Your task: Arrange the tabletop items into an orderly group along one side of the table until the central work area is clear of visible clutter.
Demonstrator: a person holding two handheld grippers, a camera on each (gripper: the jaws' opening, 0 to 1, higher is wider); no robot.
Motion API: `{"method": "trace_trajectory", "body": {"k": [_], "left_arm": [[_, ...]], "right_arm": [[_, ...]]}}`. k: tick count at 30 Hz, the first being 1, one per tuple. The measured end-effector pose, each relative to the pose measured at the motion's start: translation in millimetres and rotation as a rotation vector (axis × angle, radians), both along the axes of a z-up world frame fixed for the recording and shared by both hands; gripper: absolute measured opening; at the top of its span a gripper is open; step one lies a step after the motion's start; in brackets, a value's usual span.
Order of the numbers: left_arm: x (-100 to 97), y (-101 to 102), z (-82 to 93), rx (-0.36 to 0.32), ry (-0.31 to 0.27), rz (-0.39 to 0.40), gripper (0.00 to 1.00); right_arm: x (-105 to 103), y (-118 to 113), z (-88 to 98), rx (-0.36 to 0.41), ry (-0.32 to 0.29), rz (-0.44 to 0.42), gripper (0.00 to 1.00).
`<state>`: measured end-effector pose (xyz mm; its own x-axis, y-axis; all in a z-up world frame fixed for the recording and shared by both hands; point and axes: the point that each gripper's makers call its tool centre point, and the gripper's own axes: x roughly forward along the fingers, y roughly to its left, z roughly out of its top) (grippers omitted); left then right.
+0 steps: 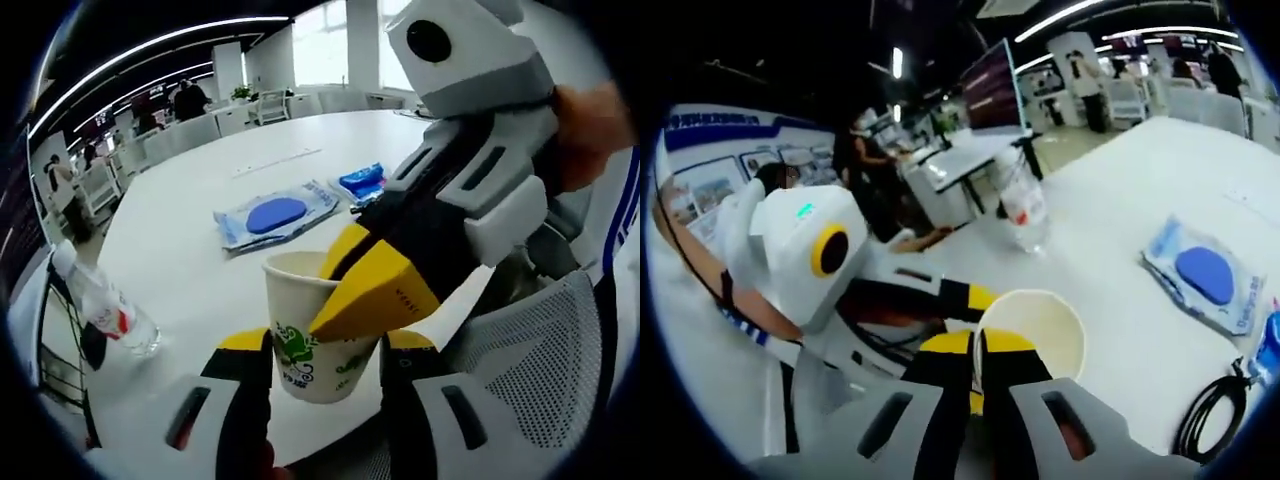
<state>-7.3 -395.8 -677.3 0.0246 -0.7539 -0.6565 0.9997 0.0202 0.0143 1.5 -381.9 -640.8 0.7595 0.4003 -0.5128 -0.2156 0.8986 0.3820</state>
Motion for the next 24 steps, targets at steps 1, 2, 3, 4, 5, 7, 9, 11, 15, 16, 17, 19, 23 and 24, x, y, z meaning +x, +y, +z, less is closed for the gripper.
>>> {"method": "trace_trajectory", "body": {"k": [1, 2, 3, 4, 5, 7, 9, 11, 15, 16, 17, 19, 23, 24], "left_arm": [[2.0, 1, 0.2, -0.002, 0.001, 0.008, 0.40], [3.5, 1, 0.7, -0.006, 0.003, 0.016, 0.40], [5.4, 3, 1.4, -0.011, 0.007, 0.026, 0.40], [6.5, 4, 1.7, -0.013, 0.012, 0.033, 0.39], [8.0, 5, 1.9, -0.015, 0.017, 0.041, 0.39], [11.5, 8, 2.7, -0.021, 0.023, 0.059, 0.39], [16.1, 11, 3.9, -0.030, 0.040, 0.089, 0.39], [20.6, 14, 4.5, -0.035, 0.048, 0.111, 0.39], [33.6, 21, 8.0, -0.056, 0.072, 0.174, 0.39], [36.3, 22, 8.8, -0.063, 0.078, 0.189, 0.39], [39.9, 25, 9.4, -0.068, 0.086, 0.206, 0.39], [45.4, 29, 10.3, -0.077, 0.093, 0.233, 0.38], [52.1, 34, 11.4, -0.089, 0.112, 0.272, 0.38], [53.8, 36, 11.9, -0.094, 0.118, 0.283, 0.38]], "right_arm": [[1, -3, -1.5, -0.016, 0.005, 0.001, 0.00], [1, -5, -2.5, -0.025, 0.008, 0.001, 0.00], [2, -9, -3.8, -0.034, 0.012, -0.004, 0.00], [3, -11, -4.5, -0.039, 0.015, -0.007, 0.00], [3, -14, -5.4, -0.043, 0.017, -0.007, 0.00], [5, -20, -7.5, -0.054, 0.024, -0.016, 0.00], [7, -27, -9.6, -0.063, 0.032, -0.021, 0.00], [10, -33, -11.5, -0.073, 0.039, -0.025, 0.00], [16, -42, -15.1, -0.102, 0.056, -0.017, 0.00], [19, -45, -16.8, -0.111, 0.062, -0.012, 0.00], [21, -47, -17.3, -0.118, 0.063, -0.010, 0.00], [26, -51, -18.4, -0.135, 0.069, -0.002, 0.00], [37, -55, -20.0, -0.159, 0.075, 0.013, 0.00], [40, -56, -21.0, -0.172, 0.077, 0.022, 0.00]]}}
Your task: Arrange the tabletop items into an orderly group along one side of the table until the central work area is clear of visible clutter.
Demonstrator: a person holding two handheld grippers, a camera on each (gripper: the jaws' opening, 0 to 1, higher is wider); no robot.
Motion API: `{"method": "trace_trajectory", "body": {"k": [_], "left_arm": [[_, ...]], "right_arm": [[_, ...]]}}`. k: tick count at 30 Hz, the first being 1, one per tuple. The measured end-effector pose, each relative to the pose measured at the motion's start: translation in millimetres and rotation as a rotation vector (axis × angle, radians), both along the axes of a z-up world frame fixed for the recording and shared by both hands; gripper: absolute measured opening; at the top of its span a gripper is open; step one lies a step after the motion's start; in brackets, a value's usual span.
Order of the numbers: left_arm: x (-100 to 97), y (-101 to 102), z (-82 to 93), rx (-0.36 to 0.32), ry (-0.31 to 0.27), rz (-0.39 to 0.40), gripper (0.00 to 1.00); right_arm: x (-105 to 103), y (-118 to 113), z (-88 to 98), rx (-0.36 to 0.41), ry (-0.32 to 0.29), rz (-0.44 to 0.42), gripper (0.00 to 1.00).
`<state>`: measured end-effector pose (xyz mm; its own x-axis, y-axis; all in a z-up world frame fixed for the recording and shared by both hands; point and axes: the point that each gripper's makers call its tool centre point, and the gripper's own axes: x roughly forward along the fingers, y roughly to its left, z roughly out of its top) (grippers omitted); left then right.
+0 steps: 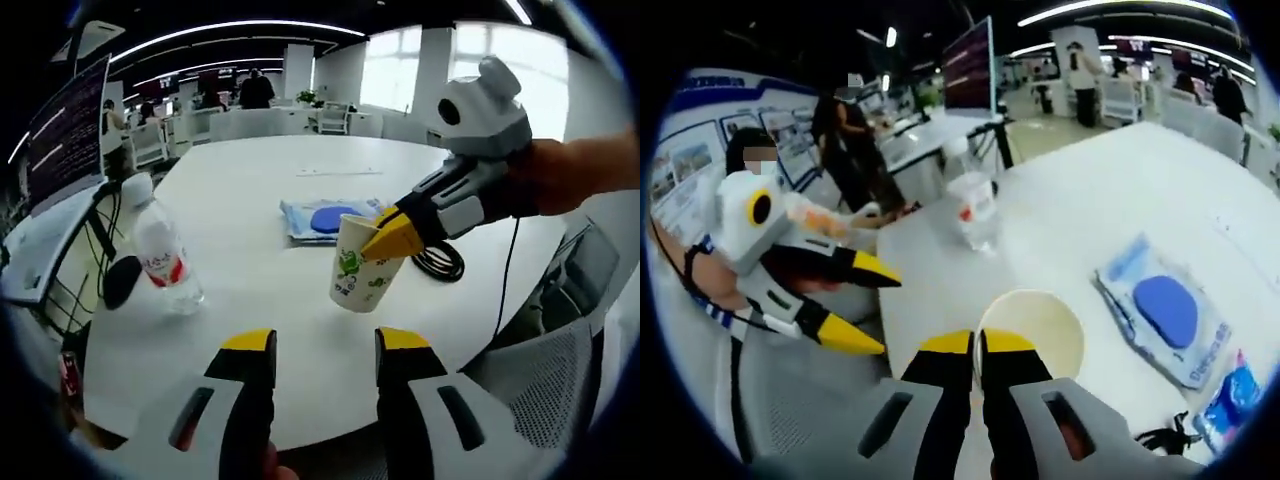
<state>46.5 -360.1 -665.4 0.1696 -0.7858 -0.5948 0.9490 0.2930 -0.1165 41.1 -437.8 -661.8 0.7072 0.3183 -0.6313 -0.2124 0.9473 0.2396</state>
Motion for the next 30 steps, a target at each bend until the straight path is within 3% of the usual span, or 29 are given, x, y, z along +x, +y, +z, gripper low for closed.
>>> {"method": "trace_trajectory", "body": {"k": [13, 30], "left_arm": [[4.7, 2, 3.8, -0.041, 0.040, 0.057, 0.37], [-4.5, 4, 5.0, -0.049, 0.051, 0.061, 0.37]], "right_arm": [[23, -11, -14.6, -0.125, 0.048, 0.119, 0.00], [63, -14, -20.2, -0.192, 0.065, 0.197, 0.00]]}}
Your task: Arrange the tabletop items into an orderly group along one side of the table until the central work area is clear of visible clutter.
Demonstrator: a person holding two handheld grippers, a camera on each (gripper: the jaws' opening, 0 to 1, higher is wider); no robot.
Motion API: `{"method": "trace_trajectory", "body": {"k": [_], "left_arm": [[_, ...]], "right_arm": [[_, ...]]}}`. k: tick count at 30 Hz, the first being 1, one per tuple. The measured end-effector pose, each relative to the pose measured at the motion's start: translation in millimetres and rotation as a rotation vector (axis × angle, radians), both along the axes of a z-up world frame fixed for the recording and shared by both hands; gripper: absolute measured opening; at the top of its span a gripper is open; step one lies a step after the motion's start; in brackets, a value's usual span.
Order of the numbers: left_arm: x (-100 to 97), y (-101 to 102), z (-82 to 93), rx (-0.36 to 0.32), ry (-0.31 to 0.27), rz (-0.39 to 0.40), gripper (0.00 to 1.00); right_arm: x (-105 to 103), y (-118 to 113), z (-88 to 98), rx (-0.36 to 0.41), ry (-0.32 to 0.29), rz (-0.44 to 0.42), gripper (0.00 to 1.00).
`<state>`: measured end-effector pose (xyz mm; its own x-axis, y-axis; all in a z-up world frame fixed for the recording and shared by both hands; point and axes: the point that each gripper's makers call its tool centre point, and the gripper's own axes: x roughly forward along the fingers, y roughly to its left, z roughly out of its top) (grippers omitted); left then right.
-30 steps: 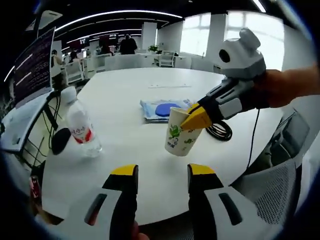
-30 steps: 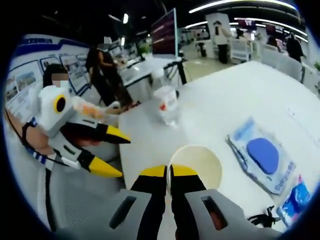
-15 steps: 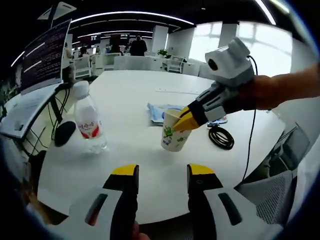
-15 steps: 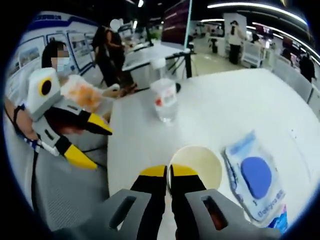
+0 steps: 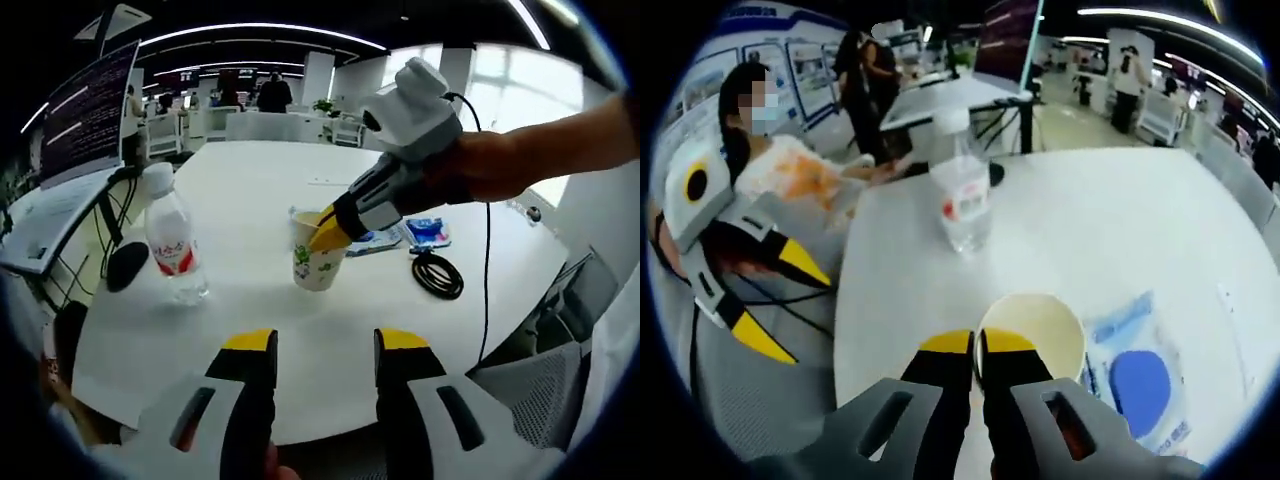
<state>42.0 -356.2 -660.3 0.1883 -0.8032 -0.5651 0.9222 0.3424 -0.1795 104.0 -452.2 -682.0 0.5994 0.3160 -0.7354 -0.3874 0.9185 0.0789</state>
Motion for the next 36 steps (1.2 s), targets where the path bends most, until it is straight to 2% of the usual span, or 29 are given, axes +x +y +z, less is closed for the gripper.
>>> {"method": "trace_trajectory", "body": {"k": [9, 19, 31, 36], "left_arm": [[-2.5, 4, -4.6, 0.012, 0.010, 0.004, 0.37], [-2.2, -1, -3.3, 0.005, 0.012, 0.005, 0.37], [0.2, 4, -3.2, -0.001, 0.023, 0.034, 0.37], [-0.9, 4, -3.4, -0.005, 0.027, 0.035, 0.37]], "right_arm": [[29, -9, -7.9, -0.032, 0.008, 0.015, 0.00], [64, -20, -8.5, 0.005, -0.009, -0.076, 0.00], [81, -47, -18.7, -0.052, 0.005, -0.104, 0.00], [85, -61, -21.1, -0.100, 0.013, -0.096, 0.00]]}}
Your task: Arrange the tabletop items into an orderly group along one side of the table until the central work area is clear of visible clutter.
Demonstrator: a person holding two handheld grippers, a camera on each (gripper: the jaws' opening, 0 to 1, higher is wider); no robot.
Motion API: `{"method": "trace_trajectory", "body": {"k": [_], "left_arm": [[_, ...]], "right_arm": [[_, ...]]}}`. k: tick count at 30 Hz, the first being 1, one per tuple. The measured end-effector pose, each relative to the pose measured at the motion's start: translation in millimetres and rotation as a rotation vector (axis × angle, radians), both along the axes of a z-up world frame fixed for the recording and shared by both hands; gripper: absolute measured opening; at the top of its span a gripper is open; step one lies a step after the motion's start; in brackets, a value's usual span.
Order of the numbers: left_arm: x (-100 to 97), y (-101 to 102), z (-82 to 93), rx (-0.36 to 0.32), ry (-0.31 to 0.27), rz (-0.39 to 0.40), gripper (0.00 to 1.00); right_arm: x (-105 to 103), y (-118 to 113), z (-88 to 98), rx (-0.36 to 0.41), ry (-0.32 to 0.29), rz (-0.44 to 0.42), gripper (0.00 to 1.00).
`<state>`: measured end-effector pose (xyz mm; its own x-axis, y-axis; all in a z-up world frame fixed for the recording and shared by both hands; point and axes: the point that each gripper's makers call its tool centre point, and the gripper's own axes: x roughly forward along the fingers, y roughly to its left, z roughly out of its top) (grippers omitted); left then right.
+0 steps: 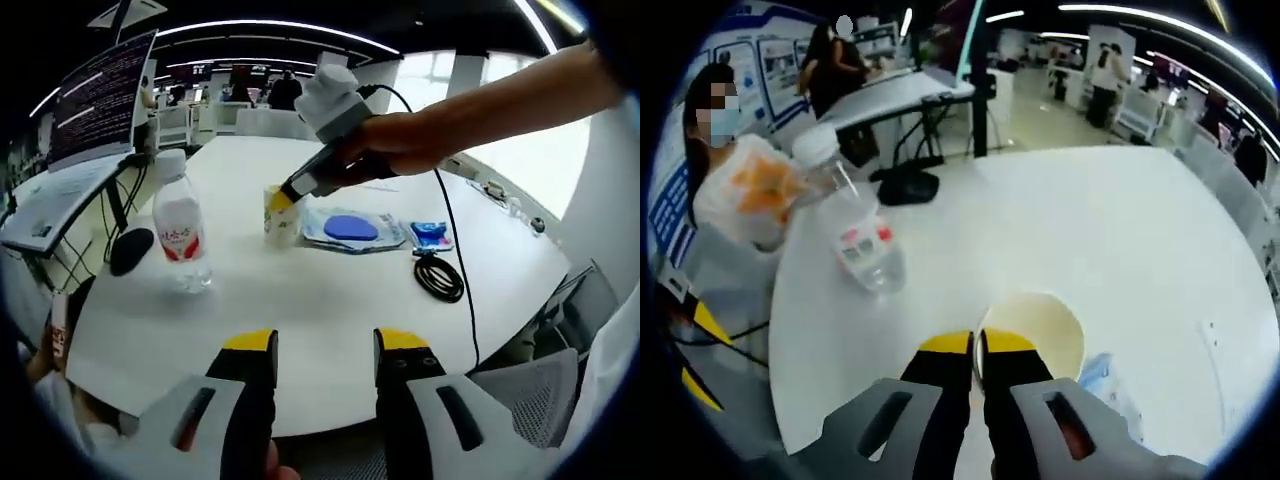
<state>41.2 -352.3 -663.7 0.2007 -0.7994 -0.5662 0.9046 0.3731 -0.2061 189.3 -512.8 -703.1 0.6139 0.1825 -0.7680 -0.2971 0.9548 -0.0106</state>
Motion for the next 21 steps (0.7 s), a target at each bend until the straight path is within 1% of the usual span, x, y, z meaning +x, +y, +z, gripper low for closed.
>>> {"method": "trace_trajectory", "body": {"k": [5, 13, 17, 21], "left_arm": [[-2.8, -2, -1.1, -0.002, 0.006, -0.010, 0.37], [-1.7, 1, -0.7, -0.002, 0.007, -0.005, 0.37], [-1.5, 5, -1.9, 0.006, 0.006, -0.001, 0.37], [0.1, 7, -1.9, 0.009, 0.005, 0.002, 0.37]], "right_arm": [[5, -10, -2.9, -0.047, 0.005, 0.015, 0.00], [12, -14, -14.4, -0.107, 0.030, 0.055, 0.00], [13, -16, -16.1, -0.105, 0.039, 0.049, 0.00], [14, -17, -15.6, -0.105, 0.036, 0.055, 0.04]]}}
